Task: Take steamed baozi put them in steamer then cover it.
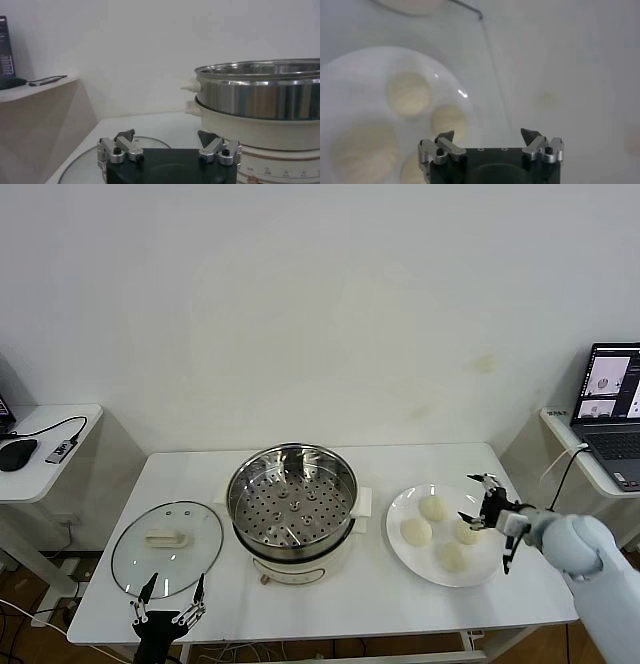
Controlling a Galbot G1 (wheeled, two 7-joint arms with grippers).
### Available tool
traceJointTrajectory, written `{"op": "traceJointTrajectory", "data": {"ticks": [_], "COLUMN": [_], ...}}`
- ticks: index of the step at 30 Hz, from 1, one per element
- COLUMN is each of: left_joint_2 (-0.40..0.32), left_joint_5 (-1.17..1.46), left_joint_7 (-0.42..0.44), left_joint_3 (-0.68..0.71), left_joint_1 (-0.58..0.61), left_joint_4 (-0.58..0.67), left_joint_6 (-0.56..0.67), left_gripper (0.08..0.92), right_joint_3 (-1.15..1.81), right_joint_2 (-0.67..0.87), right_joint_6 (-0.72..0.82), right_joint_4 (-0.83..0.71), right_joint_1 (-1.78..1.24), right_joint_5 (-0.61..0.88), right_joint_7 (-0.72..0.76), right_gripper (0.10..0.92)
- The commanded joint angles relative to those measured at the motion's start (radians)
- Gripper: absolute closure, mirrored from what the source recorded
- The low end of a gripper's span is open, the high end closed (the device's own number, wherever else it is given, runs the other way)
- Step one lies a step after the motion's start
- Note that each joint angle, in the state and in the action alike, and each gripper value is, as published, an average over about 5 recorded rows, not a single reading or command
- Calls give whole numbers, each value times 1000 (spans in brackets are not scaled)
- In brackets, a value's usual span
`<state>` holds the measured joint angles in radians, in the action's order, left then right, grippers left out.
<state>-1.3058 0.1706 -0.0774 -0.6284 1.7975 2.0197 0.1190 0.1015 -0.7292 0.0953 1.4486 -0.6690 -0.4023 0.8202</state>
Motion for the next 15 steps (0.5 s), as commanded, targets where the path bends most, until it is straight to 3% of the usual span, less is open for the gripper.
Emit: {"op": "traceJointTrajectory", "data": {"ticks": [1, 15], "left_joint_2": [2, 16], "left_joint_5": [-11, -19], "left_joint_7": [0, 2], "left_joint_3": [-2, -24], "left_joint_1": [-2, -11], "left_joint_4": [-2, -5], "left_joint_6": [0, -6], "left_gripper": [177, 177], "right_joint_3": [-262, -594], "right_joint_2": [55, -99], "right_joint_6": [22, 29], "right_joint_4": [-163, -410], "right_joint_1": [290, 553], "right_joint_5": [-2, 84], "right_joint_7": [169, 269], "right_gripper": [203, 203]}}
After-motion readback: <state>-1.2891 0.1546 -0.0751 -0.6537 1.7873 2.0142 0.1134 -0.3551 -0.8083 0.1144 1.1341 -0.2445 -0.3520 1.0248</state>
